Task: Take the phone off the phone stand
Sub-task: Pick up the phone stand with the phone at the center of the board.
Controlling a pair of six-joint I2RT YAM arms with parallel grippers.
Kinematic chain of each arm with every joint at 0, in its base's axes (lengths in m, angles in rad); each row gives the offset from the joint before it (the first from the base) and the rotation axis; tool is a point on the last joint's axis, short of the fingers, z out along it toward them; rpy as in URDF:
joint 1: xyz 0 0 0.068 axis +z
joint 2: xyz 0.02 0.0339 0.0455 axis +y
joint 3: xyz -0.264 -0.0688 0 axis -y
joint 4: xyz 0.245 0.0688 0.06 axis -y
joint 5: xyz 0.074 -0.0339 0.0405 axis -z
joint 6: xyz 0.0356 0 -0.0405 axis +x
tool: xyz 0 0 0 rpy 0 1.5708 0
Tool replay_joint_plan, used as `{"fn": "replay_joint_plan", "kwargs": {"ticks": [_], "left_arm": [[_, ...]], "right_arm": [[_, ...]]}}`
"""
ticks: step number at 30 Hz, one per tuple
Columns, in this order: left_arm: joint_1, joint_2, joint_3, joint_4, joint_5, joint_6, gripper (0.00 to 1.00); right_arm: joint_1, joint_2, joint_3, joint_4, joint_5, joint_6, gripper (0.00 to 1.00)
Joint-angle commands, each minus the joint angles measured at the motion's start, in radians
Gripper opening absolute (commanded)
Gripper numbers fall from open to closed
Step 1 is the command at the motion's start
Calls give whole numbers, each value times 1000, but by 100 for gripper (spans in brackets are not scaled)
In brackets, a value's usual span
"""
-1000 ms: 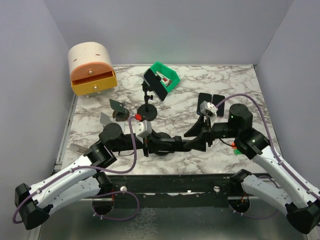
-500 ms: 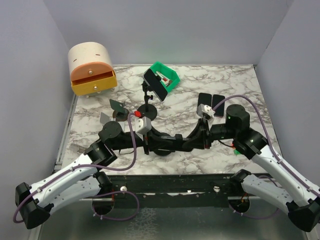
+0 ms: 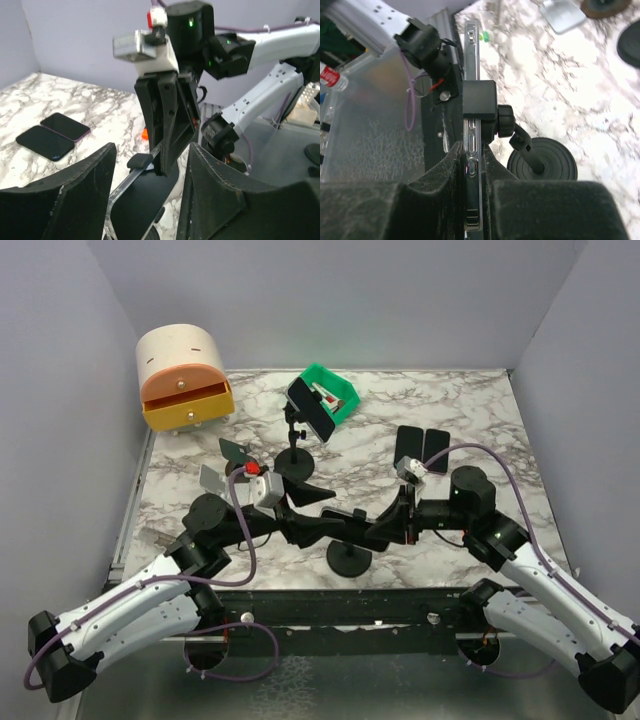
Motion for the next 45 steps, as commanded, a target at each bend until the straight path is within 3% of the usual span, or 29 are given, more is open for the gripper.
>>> {"fn": "replay_joint_plan", "kwargs": {"ticks": [1, 10, 18, 29, 36, 45], "left_arm": [[-3, -61, -58, 97, -140, -44, 63], [-3, -181, -182, 146, -353, -134, 65], [-3, -192, -295, 193, -422, -315, 65], [-3, -69, -346, 406, -421, -435, 64], [-3, 39, -337, 538, -364, -450, 64], [-3, 170, -299, 610, -288, -451, 71]], "right_arm": [[-5, -59, -40, 191, 108, 76, 0], [-5, -158, -198, 402, 222, 218, 0], [-4, -272, -358, 615, 349, 349, 0], [-5, -343, -569, 928, 437, 483, 0], [-5, -282, -649, 1161, 436, 589, 0], [-5, -220, -701, 1320, 445, 694, 1]]}}
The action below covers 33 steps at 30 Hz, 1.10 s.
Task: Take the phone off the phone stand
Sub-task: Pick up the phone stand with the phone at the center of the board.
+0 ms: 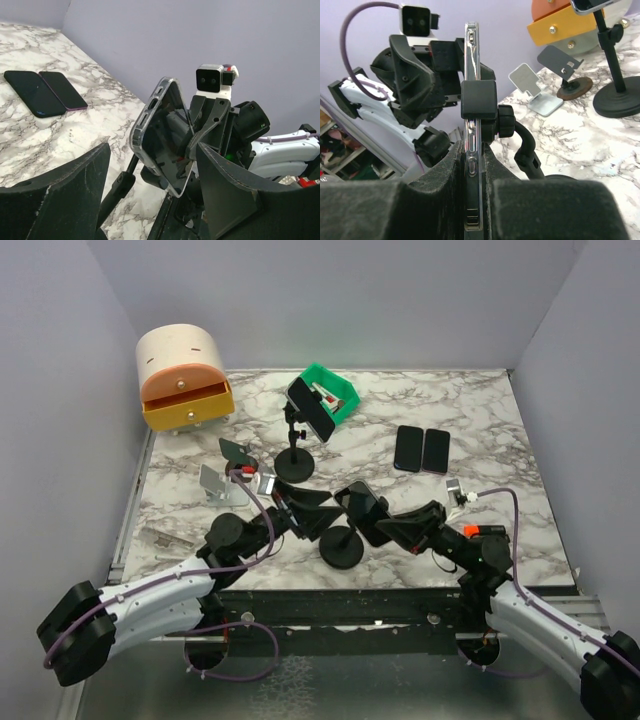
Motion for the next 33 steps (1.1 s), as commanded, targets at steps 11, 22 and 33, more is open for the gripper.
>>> {"fn": "replay_joint_plan", "kwargs": {"ticks": [11, 22, 33], "left_arm": [[-3, 166, 40, 246, 79, -60, 64], [-3, 257, 61, 419, 175, -122, 25], [-3, 242, 60, 427, 202, -96, 0]], "right_arm": [[0, -12, -71, 222, 13, 69, 1], [0, -3, -42, 151, -35, 28, 0], [0, -8, 125, -275, -93, -135, 32]]}}
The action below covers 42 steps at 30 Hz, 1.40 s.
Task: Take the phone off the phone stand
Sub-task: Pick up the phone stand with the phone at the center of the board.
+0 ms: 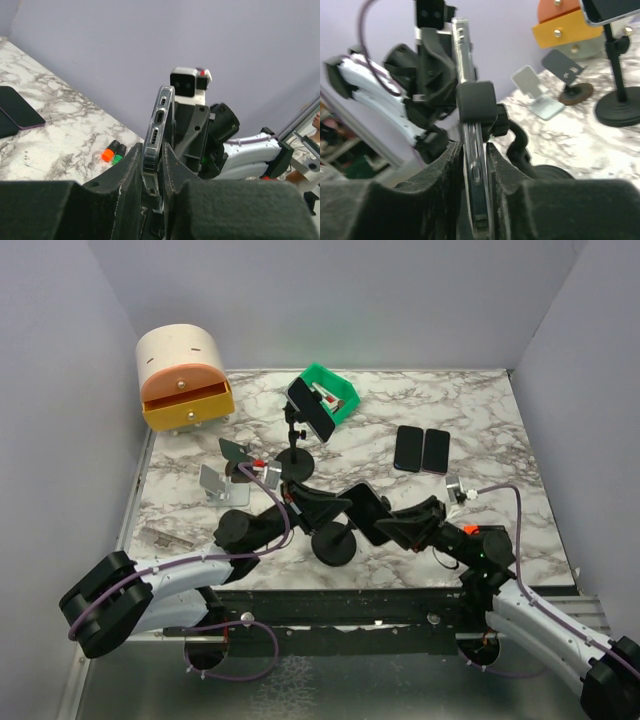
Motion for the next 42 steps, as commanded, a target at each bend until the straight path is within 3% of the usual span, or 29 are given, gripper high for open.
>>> {"fn": "replay_joint_plan", "kwargs": {"ticks": [1, 6, 14, 23, 30, 38, 42], "left_arm": [[-18, -29, 25, 57, 70, 29, 0], [-17, -81, -9, 9, 22, 63, 0], [-18, -153, -23, -59, -37, 112, 0], [-17, -188, -46, 25, -139, 113, 0], [-17, -69, -6, 164, -122, 79, 0], [-18, 181, 129, 385, -71, 30, 0], [-18, 254, 123, 444, -65, 7, 0]], "right_arm": [[2, -1, 116, -323, -34, -147, 39], [2, -31, 204, -543, 16, -230, 57], [2, -9, 397, -897, 36, -376, 62], [2, -47, 402, -857, 23, -351, 63], [1, -43, 490, -918, 95, -408, 61], [1, -153, 592, -1045, 232, -460, 61], [2, -175, 606, -1110, 258, -474, 61]]}}
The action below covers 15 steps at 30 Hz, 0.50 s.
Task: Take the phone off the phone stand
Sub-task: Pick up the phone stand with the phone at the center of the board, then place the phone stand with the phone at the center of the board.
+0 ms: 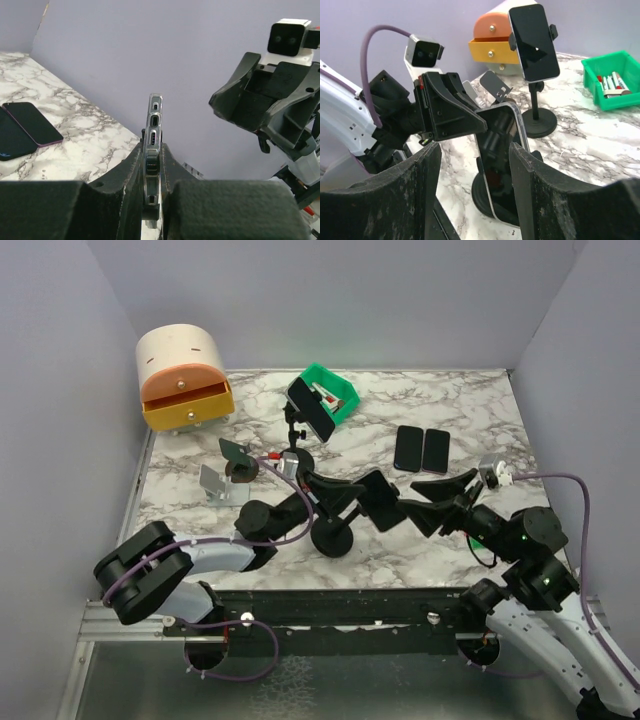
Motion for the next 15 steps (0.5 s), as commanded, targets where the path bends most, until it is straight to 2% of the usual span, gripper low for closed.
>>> {"fn": "replay_joint_plan", "kwargs": {"ticks": [1, 6, 11, 15], "left_arm": [[-3, 41, 12, 316, 18, -59, 0], [-3, 1, -72, 288, -3, -36, 0], [-3, -125, -99, 56, -8, 29, 0], [-3, -222, -107, -135, -41, 70, 0]], "right_arm": [[1, -16, 23, -125, 80, -34, 61], [2, -21, 9, -125, 182, 13, 60], [1, 31, 19, -91, 255, 1, 61], [1, 141, 92, -156, 168, -86, 62]]}}
